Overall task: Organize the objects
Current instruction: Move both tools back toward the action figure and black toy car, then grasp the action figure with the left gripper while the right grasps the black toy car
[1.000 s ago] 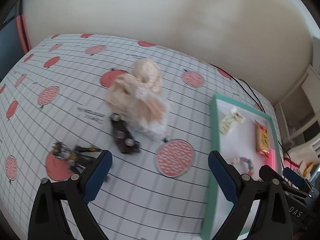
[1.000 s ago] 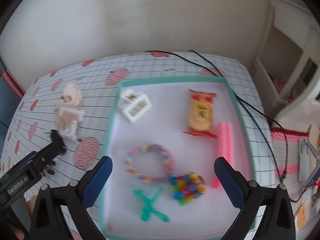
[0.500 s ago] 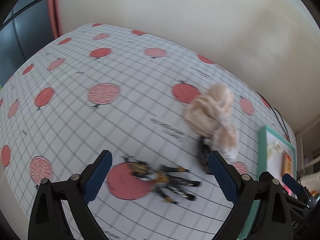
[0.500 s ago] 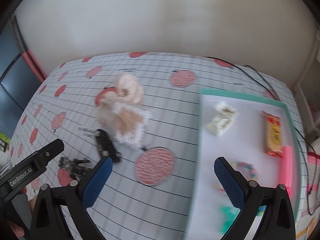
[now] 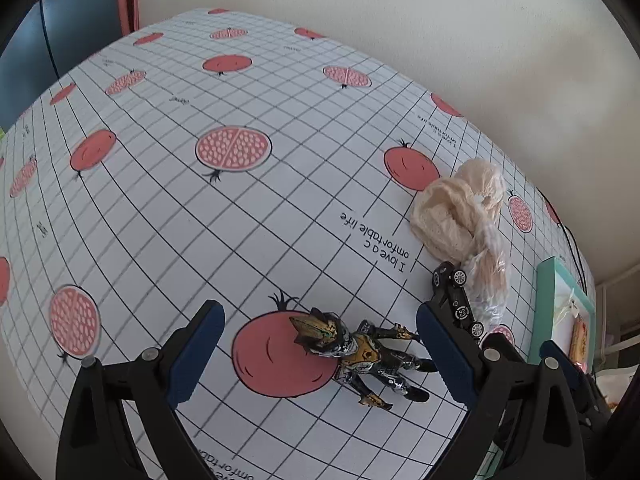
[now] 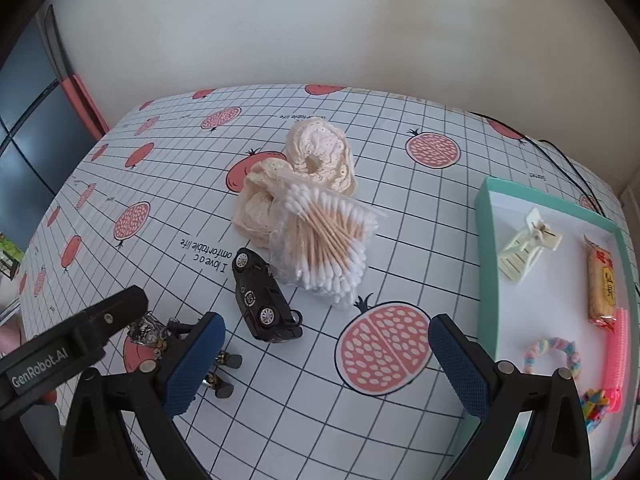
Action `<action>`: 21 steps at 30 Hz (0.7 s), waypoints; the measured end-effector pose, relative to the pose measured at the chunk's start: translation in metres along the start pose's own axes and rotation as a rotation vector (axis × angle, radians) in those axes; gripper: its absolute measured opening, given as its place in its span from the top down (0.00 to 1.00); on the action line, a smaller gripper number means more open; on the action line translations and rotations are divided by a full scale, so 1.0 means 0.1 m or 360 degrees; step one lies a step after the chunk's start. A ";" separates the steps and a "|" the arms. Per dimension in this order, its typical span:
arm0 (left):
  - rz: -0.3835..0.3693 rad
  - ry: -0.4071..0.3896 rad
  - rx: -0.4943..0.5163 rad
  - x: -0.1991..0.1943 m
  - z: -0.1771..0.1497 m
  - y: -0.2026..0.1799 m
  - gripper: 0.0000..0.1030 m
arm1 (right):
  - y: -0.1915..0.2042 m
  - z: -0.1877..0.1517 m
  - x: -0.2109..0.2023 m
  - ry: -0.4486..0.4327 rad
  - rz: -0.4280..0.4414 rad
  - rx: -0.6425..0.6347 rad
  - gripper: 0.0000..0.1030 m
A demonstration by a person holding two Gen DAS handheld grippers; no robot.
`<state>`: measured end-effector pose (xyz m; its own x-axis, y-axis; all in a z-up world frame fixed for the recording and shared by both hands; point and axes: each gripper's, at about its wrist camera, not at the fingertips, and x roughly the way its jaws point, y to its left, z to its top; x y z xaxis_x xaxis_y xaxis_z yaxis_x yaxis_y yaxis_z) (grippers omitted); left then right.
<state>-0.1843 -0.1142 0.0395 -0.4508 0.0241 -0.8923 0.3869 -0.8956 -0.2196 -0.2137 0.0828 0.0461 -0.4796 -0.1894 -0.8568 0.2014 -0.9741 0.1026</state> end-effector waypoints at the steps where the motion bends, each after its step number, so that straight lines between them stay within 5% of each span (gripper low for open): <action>1: -0.0010 0.0011 -0.0013 0.02 0.00 0.00 0.06 | 0.01 0.00 0.02 0.0006 0.0007 0.0001 0.01; 16: 0.0010 0.0105 -0.0099 0.23 -0.04 -0.02 0.07 | 0.24 -0.05 0.26 0.0021 0.0041 -0.0103 0.19; 21: 0.0019 0.0117 -0.0102 0.26 -0.05 -0.02 0.14 | 0.30 -0.06 0.33 0.0035 0.0030 -0.0131 0.24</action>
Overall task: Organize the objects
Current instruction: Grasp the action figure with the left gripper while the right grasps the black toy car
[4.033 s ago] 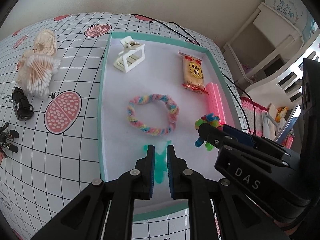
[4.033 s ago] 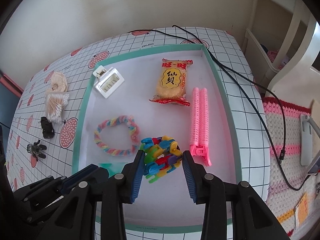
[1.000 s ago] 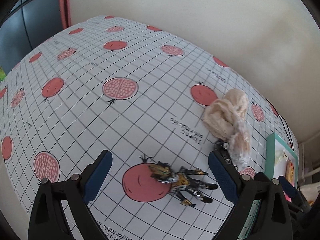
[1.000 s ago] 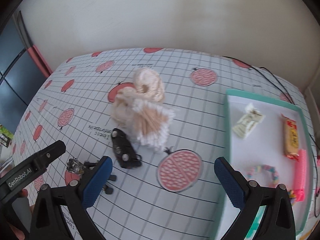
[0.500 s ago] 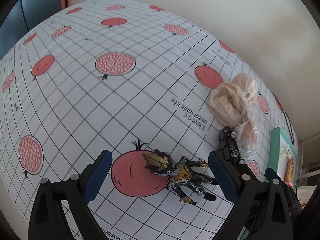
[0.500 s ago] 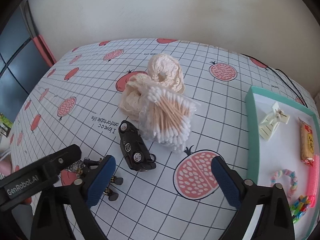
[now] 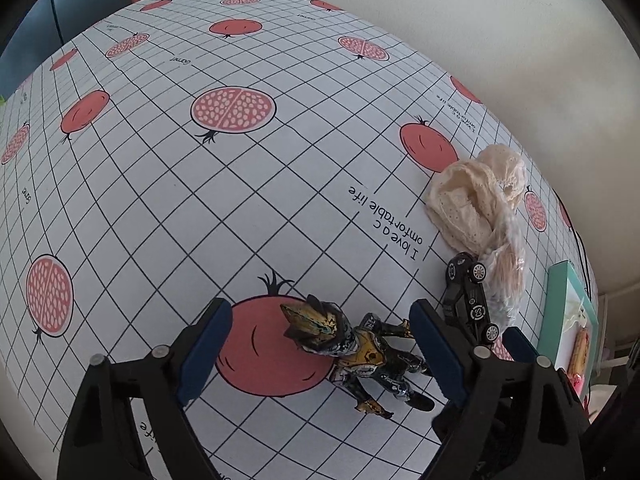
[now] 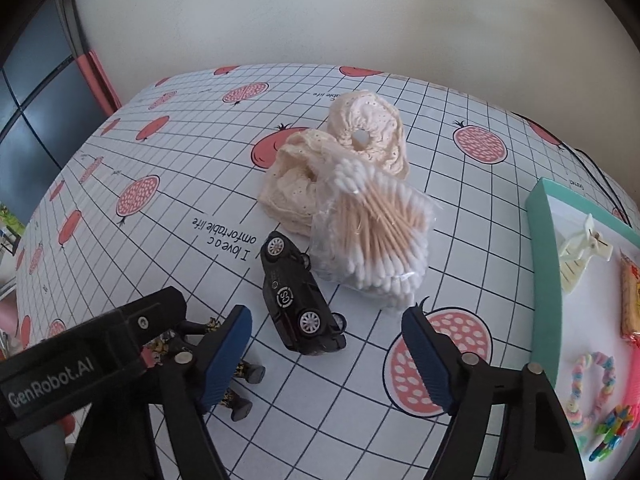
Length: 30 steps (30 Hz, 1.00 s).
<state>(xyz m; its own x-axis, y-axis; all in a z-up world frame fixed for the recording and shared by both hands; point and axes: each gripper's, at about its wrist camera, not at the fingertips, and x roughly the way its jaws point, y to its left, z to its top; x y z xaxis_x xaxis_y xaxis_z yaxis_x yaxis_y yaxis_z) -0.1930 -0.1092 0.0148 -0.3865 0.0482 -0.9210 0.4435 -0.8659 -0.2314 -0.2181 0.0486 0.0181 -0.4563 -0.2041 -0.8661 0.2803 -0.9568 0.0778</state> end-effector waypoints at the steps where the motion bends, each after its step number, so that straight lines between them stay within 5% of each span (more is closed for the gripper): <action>1: 0.0000 0.0002 -0.0006 0.00 0.00 0.00 0.16 | 0.01 0.00 0.01 0.0004 0.0002 -0.0005 0.25; 8: -0.0010 0.0035 -0.0046 0.05 -0.03 0.01 0.34 | 0.04 -0.03 0.09 0.0012 -0.0010 -0.0032 0.30; 19: -0.0006 0.0012 -0.0016 0.02 -0.08 -0.04 0.53 | -0.08 -0.03 0.07 -0.0007 -0.0012 0.0049 0.55; 21: -0.0011 0.0014 -0.0001 0.02 -0.08 -0.05 0.66 | -0.10 -0.03 0.06 -0.0008 -0.0010 0.0062 0.60; 30: -0.0014 0.0020 0.0056 0.06 -0.07 -0.12 0.67 | -0.22 -0.04 0.03 0.0024 0.0013 0.0100 0.70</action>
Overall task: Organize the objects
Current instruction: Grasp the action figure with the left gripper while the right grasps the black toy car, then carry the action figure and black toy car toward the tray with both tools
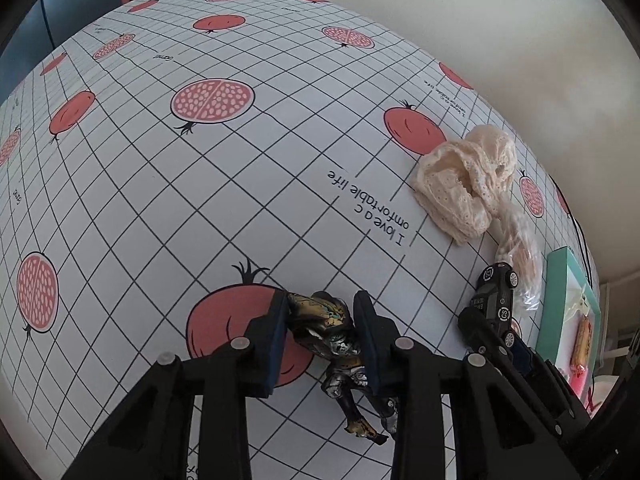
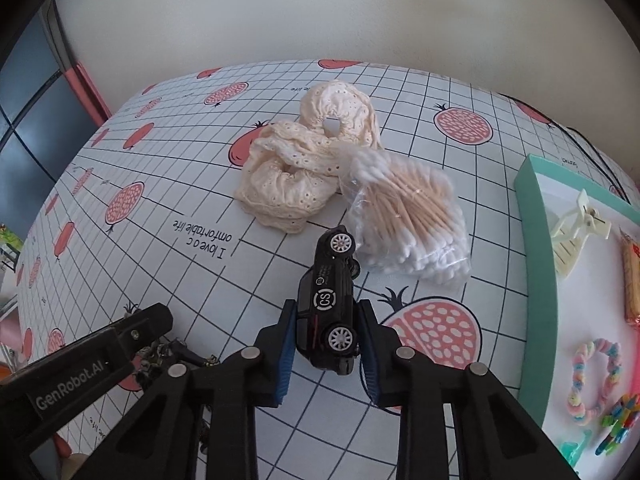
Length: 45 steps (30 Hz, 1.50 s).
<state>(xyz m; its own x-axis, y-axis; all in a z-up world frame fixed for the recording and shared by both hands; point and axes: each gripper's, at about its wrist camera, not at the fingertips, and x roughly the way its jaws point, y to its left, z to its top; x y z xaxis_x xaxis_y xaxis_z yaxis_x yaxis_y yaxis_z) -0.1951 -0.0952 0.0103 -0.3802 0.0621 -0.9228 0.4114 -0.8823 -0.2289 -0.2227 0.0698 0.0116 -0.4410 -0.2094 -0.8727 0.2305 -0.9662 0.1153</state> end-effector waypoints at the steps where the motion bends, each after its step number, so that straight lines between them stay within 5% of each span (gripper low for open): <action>1: -0.0001 -0.0003 0.0006 0.00 0.00 -0.01 0.67 | -0.01 0.00 -0.01 0.0004 0.0003 0.0003 0.70; 19: -0.0101 -0.0187 0.0064 -0.43 0.09 -0.26 0.67 | -0.27 0.08 -0.56 -0.0146 0.0058 0.0005 0.71; 28: -0.0235 -0.0234 0.0147 -0.64 0.01 -0.65 0.67 | -0.84 0.03 -0.91 -0.0226 -0.0019 0.0129 0.71; 45: -0.0404 -0.0237 0.0665 -0.68 -0.75 -1.98 0.67 | -2.17 -0.37 -1.26 -0.0251 -0.0195 0.0499 0.71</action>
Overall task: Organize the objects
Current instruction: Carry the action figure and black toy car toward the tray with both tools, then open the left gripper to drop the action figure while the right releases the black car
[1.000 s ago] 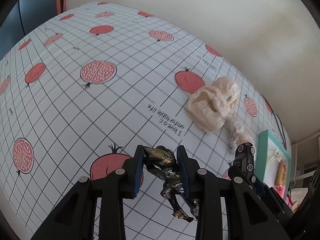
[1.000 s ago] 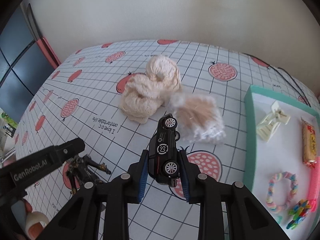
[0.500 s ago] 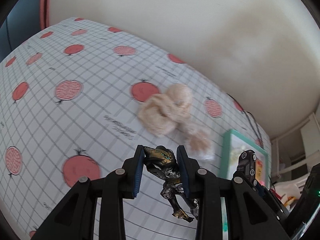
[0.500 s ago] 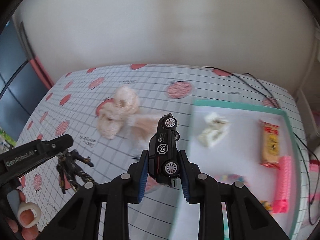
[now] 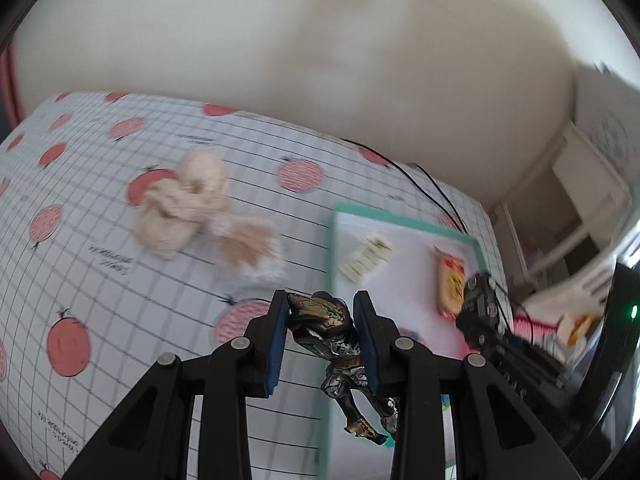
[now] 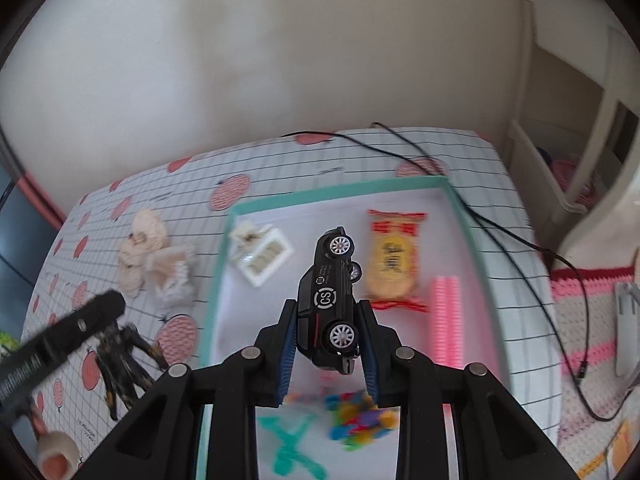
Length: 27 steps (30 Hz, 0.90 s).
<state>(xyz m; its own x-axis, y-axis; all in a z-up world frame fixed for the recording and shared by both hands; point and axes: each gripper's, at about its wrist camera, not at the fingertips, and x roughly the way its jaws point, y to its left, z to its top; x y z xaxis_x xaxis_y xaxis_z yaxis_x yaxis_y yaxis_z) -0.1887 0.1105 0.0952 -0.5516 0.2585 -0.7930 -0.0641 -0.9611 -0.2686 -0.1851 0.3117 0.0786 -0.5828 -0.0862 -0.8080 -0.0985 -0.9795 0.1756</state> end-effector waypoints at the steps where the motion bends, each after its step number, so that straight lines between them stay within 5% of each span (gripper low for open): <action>1: -0.0006 0.0006 0.0013 0.02 -0.01 -0.05 0.67 | -0.05 0.00 0.00 0.0001 -0.0003 0.0018 0.71; 6: 0.0006 0.0029 0.0158 0.21 -0.10 -0.35 0.67 | -0.21 0.02 0.00 0.0003 0.0020 0.0077 0.71; 27: 0.0018 0.0182 0.0170 0.82 -0.28 -0.41 0.67 | -0.18 -0.07 0.40 0.0122 -0.0003 0.0045 0.70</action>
<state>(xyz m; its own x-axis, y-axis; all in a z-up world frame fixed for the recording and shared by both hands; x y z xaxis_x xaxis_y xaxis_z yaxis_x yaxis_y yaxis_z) -0.2077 0.1743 0.0259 -0.4547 0.2512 -0.8545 -0.1500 -0.9673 -0.2046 -0.2005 0.3248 0.0393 -0.5191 -0.0990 -0.8490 -0.1228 -0.9743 0.1886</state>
